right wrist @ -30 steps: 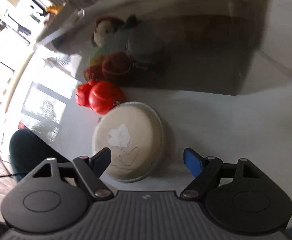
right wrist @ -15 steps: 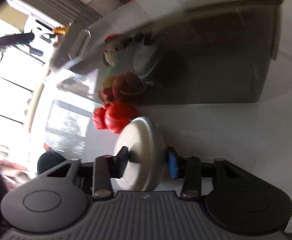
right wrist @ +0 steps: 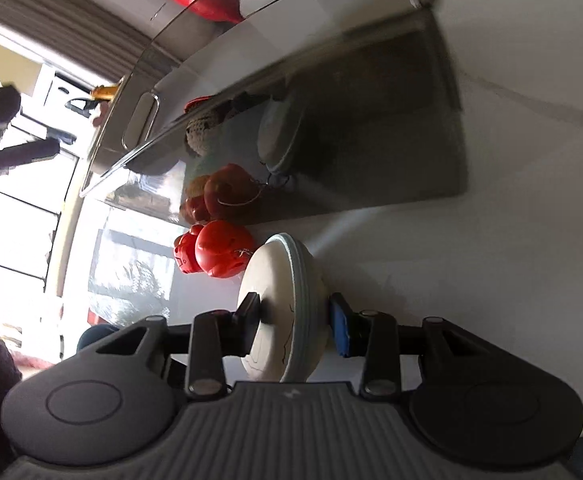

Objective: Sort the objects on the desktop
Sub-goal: 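Grasp the round cream lid by its rim with the right gripper, then lower the cream lid into the bin and open the right gripper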

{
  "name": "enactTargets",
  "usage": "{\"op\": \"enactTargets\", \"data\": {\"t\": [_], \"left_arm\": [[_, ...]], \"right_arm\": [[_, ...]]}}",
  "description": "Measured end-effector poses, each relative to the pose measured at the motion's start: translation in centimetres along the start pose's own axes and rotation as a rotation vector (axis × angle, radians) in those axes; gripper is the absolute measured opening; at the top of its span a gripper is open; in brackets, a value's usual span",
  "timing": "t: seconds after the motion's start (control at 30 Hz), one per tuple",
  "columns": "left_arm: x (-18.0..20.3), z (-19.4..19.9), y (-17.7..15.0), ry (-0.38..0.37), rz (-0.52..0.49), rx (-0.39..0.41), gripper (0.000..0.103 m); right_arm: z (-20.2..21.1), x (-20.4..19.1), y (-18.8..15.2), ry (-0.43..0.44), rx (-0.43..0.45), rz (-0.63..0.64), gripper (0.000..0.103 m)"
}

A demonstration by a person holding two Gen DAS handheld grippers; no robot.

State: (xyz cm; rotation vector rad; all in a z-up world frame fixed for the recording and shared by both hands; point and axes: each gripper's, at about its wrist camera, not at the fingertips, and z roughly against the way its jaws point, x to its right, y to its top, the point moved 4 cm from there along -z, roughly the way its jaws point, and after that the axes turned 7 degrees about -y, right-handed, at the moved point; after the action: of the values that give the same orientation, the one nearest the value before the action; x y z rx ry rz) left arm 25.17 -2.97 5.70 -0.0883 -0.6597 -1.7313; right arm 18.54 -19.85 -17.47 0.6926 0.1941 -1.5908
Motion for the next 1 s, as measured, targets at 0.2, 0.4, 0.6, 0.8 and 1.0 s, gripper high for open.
{"op": "enactTargets", "data": {"t": [0.2, 0.4, 0.6, 0.8, 1.0], "left_arm": [[-0.9, 0.4, 0.3, -0.001, 0.031, 0.025, 0.103], [-2.3, 0.6, 0.7, -0.020, 0.055, 0.039, 0.103], [-3.9, 0.7, 1.2, -0.046, 0.100, 0.062, 0.103], [-4.7, 0.5, 0.5, -0.045, 0.102, 0.047, 0.103], [-5.8, 0.1, 0.6, -0.038, 0.115, 0.041, 0.103]], "right_arm": [[3.1, 1.3, 0.5, 0.085, 0.036, -0.088, 0.038], [10.7, -0.5, 2.7, 0.131, 0.099, -0.052, 0.038], [15.8, -4.1, 9.4, 0.007, 0.272, 0.079, 0.038], [6.9, -6.4, 15.3, -0.306, 0.143, 0.219, 0.038], [-0.9, -6.8, 15.5, -0.387, -0.045, 0.268, 0.038]]}}
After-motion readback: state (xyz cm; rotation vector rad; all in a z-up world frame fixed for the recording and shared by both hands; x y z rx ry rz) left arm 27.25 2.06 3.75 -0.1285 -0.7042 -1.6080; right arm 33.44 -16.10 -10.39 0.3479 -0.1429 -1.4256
